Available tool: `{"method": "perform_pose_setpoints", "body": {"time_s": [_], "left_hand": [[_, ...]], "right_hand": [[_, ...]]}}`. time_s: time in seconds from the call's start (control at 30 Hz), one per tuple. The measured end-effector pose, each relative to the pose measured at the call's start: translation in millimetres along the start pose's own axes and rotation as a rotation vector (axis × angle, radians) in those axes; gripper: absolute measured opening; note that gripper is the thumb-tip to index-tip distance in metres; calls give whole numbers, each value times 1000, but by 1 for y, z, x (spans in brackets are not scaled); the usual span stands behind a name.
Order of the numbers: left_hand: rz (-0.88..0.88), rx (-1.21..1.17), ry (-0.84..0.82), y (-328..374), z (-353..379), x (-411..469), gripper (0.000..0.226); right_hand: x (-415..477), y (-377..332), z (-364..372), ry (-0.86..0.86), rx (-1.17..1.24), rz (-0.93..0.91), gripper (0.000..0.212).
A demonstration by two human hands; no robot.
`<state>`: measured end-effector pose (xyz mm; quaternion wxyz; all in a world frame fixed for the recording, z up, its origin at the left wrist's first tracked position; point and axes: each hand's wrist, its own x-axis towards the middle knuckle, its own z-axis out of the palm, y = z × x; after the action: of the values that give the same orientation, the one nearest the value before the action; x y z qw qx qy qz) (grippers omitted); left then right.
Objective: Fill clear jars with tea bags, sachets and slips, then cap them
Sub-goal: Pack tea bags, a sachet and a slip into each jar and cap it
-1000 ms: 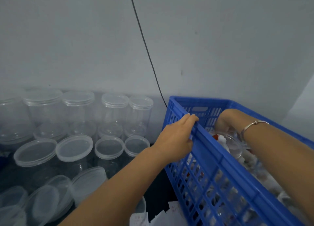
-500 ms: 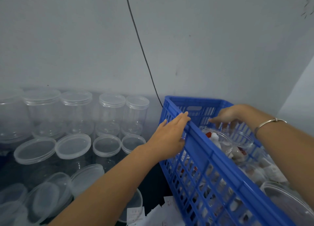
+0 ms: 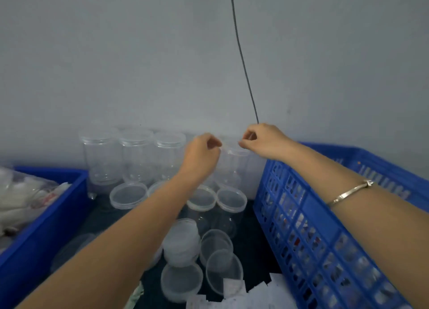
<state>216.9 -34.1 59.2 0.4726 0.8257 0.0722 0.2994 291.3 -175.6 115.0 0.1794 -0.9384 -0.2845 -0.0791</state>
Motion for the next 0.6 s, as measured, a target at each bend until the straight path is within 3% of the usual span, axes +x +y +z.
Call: {"method": "perform_pose_setpoints", "body": {"time_s": [0.13, 0.3, 0.4, 0.6], "left_hand": [[-88, -7, 124, -36, -41, 15, 27], [-150, -46, 14, -80, -65, 20, 33], [-182, -99, -19, -101, -65, 20, 35], [-223, -149, -44, -117, -64, 14, 36]], "right_hand": [[26, -39, 35, -103, 16, 0, 57], [60, -54, 72, -133, -183, 78, 91], [70, -50, 87, -126, -204, 159, 96], [77, -45, 98, -21, -182, 231, 84]]}}
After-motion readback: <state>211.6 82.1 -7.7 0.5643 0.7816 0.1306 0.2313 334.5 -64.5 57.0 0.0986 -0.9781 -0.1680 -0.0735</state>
